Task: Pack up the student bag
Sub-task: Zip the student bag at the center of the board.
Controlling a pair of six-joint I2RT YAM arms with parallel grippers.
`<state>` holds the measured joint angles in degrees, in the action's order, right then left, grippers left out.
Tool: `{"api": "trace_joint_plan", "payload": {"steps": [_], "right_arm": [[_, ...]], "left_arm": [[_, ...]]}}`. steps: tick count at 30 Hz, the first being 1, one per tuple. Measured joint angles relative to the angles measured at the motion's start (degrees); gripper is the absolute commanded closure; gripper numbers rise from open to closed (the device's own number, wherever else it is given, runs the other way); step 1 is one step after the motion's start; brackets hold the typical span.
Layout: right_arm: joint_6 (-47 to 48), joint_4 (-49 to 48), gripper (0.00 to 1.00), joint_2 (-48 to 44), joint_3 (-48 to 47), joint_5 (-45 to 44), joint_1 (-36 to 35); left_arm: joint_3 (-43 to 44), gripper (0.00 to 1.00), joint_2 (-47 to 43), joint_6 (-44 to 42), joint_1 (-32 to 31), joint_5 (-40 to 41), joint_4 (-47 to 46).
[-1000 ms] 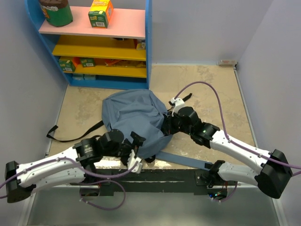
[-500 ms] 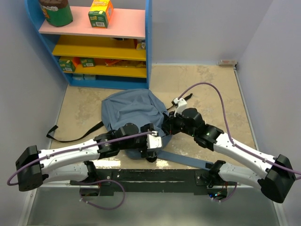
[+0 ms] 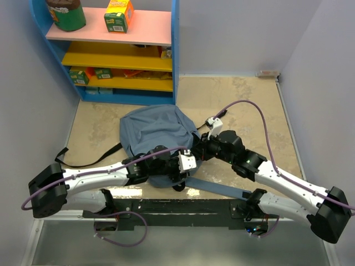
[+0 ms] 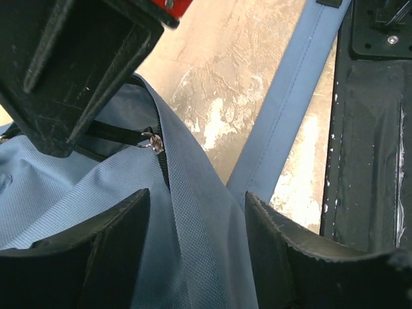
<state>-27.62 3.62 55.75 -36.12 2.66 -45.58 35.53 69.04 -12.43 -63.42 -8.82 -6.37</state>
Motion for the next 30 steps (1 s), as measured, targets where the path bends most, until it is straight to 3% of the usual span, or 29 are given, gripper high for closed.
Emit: {"api": "trace_joint_plan", "payload": {"steps": [2, 3, 5, 7, 16, 23, 30], "right_arm": [[-0.09, -0.02, 1.0, -0.46, 0.13, 0.17, 0.0], [-0.2, -0.02, 1.0, -0.63, 0.2, 0.35, 0.0], [-0.33, -0.24, 1.0, -0.7, 0.37, 0.55, 0.0], [-0.48, -0.33, 1.0, -0.7, 0.74, 0.98, 0.02], [-0.9, -0.57, 1.0, 1.9, 0.98, -0.46, 0.15], [-0.79, 3.74, 1.0, 8.83, -1.31, -5.14, 2.12], [0.72, 5.86, 1.0, 11.93, -6.45, -9.18, 6.19]], "left_arm": [[0.0, 0.51, 0.35, -0.15, 0.0, 0.07, 0.04], [0.0, 0.67, 0.52, -0.2, 0.02, 0.11, 0.11], [0.0, 0.91, 0.76, 0.04, 0.02, 0.2, 0.2], [0.0, 1.0, 0.85, -0.74, 0.02, 0.35, 0.17], [0.74, 1.0, 0.55, -8.52, 0.04, -4.72, 2.99], [2.23, 1.0, -4.63, -23.39, 0.42, -15.08, 17.07], [2.4, 1.0, -8.35, -32.72, -0.61, -21.73, 26.12]]}}
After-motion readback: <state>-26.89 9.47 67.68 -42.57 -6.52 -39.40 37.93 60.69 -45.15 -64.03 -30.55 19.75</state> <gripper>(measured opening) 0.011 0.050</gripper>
